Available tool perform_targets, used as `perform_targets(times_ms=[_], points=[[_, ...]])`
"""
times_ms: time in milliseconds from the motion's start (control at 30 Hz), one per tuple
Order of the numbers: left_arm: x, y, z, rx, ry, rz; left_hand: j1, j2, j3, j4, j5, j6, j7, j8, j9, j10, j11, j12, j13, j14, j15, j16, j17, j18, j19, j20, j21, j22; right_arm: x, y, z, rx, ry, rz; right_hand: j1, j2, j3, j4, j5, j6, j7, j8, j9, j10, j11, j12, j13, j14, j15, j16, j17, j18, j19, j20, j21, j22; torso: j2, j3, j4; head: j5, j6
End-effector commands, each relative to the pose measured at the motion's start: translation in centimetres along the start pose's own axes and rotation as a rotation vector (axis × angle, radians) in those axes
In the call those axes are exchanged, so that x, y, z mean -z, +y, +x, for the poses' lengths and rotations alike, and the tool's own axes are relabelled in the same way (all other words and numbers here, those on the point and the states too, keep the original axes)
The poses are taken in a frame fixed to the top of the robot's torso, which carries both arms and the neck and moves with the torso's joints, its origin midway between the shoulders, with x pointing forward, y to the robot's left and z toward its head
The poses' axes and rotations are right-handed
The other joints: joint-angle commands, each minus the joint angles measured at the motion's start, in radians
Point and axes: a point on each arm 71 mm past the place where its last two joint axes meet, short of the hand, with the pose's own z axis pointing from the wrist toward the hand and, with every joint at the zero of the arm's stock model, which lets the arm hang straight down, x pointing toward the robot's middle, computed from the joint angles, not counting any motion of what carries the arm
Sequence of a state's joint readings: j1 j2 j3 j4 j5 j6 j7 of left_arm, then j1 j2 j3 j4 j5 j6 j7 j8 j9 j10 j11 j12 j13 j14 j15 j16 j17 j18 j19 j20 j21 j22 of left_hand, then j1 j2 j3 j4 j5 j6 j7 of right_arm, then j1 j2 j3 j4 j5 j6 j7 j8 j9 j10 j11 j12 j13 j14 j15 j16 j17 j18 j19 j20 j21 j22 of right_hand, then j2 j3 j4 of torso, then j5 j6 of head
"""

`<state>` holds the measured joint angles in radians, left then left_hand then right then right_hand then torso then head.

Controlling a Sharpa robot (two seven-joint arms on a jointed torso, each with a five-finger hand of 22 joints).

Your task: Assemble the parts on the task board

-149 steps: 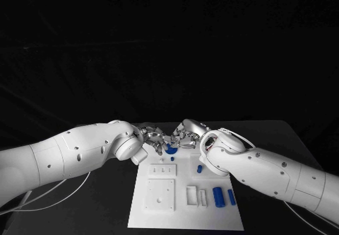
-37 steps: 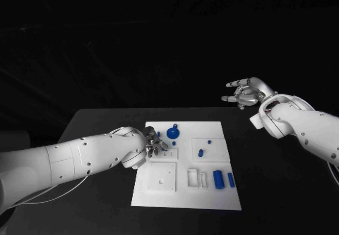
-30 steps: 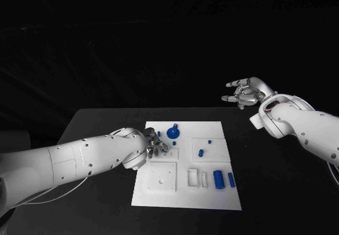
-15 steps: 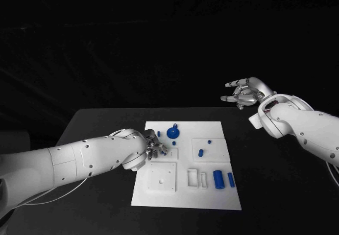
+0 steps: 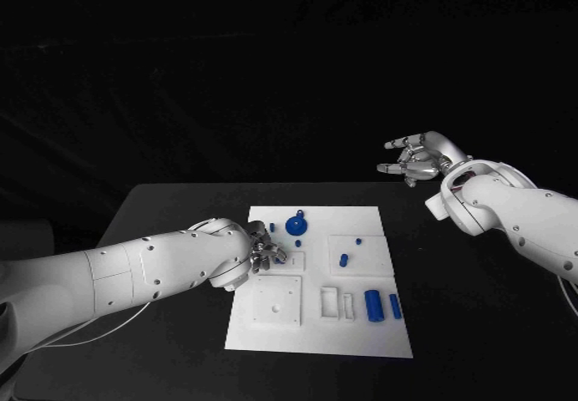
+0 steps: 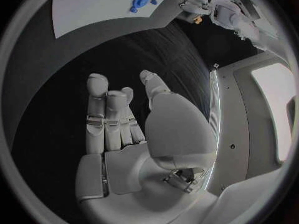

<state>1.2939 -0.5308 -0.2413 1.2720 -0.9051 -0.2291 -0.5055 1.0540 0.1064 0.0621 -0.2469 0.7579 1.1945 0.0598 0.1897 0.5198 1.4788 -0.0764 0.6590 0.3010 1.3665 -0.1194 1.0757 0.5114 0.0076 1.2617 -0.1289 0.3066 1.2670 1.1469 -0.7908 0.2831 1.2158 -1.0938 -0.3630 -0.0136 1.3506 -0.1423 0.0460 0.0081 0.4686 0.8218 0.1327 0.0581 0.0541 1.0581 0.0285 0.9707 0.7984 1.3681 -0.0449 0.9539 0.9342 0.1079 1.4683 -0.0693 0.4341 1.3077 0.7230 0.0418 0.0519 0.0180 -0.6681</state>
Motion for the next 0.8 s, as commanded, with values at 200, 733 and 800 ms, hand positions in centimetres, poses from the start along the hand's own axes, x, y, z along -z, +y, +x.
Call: perform_targets(times_ms=[200,733,800], points=[[-0.1,0.05,0.4,-0.016,0.021,-0.003,0.001,0.013,0.032,-0.024,-0.001,0.11,-0.105,0.065,0.193,0.035,-0.011,-0.008,0.0,-0.003,0.0,-0.006,-0.001,-0.001,0.006,-0.001,-0.01,0.006,-0.04,0.25,0.27,0.017,0.023,-0.01,-0.001,0.005,-0.001,-0.007,-0.002,0.005,-0.001,-0.003,0.001,0.002,-0.007,0.002,0.001,-0.002,-0.006,0.002,0.001,0.018,0.034,0.0,0.005,0.046,0.0,0.0005,-0.0007,0.0,0.001],[-0.19,-0.06,0.5,-0.027,0.03,-0.003,0.001,0.015,0.028,-0.018,-0.02,0.115,-0.106,0.067,0.192,0.036,-0.011,-0.004,0.003,-0.001,0.0,-0.003,-0.002,-0.002,0.016,-0.001,-0.034,0.025,-0.08,0.37,0.43,0.016,0.028,-0.01,-0.007,0.008,0.0,-0.014,-0.001,0.008,-0.002,-0.003,0.001,0.003,-0.007,0.004,0.003,0.0,-0.006,0.005,0.004,0.018,0.035,0.0,0.01,0.047,0.0,0.0008,-0.0009,-0.002,0.001],[-0.21,-0.07,0.53,-0.03,0.034,-0.003,0.002,0.015,0.027,-0.017,-0.024,0.116,-0.107,0.067,0.192,0.036,-0.011,-0.002,0.004,0.0,0.001,-0.002,-0.001,-0.002,0.017,0.0,-0.036,0.027,-0.07,0.36,0.43,0.017,0.029,-0.01,-0.007,0.008,0.0,-0.014,-0.001,0.008,-0.002,-0.003,0.001,0.003,-0.007,0.004,0.003,0.0,-0.006,0.005,0.004,0.018,0.035,0.0,0.01,0.047,0.0,0.0011,-0.0006,-0.003,0.0]])
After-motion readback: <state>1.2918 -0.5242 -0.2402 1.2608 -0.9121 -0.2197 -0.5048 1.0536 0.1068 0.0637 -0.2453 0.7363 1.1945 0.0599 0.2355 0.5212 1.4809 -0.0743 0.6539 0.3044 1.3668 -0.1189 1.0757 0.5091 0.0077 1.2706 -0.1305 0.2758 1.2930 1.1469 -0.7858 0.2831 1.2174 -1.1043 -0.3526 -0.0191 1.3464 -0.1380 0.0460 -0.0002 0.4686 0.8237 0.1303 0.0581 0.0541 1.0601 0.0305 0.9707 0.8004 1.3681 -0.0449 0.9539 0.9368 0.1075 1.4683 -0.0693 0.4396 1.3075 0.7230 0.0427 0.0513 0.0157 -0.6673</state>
